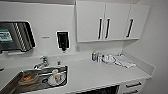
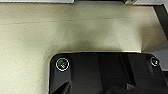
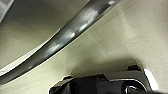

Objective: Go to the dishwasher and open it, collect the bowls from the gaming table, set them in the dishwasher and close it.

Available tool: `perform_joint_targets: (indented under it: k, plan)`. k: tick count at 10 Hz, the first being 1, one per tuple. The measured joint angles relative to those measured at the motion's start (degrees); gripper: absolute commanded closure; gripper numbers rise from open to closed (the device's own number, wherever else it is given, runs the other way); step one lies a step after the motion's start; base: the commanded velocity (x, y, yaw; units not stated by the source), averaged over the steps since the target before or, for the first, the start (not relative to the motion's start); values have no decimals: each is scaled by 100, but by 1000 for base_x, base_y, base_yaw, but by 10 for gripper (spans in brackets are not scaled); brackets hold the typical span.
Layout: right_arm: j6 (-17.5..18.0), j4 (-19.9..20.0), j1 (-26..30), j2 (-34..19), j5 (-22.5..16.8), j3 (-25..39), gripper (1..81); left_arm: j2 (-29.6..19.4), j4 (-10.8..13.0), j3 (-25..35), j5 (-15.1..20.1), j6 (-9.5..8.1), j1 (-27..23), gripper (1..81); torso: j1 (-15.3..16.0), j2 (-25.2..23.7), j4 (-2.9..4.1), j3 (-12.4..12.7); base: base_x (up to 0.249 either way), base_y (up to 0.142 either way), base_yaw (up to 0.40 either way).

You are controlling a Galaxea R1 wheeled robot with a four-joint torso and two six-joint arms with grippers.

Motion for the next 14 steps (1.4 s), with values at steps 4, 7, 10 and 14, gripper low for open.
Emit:
perform_joint_targets:
  k: [4, 7, 10, 14]
  plan:
    - [63, -143, 383, 267, 149, 59, 10, -7, 0, 0, 0, 0, 2, 10, 0, 0, 0, 0, 0, 0, 0]
    - [245, -262, 590, 505, 123, 66, 10, -18, -2, 0, 2, 0, 0, 10, 0, 0, 0, 0, 0, 0, 0]
    - [394, -369, 724, 584, 49, 15, 10, -71, -2, 2, 0, 0, 2, 10, 0, 0, 0, 0, 0, 0, 0]
    - [808, -766, 978, 640, -100, 13, 10, -79, -2, 5, -2, 0, 20, 10, 0, 0, 0, -2, 0, 0, 0]
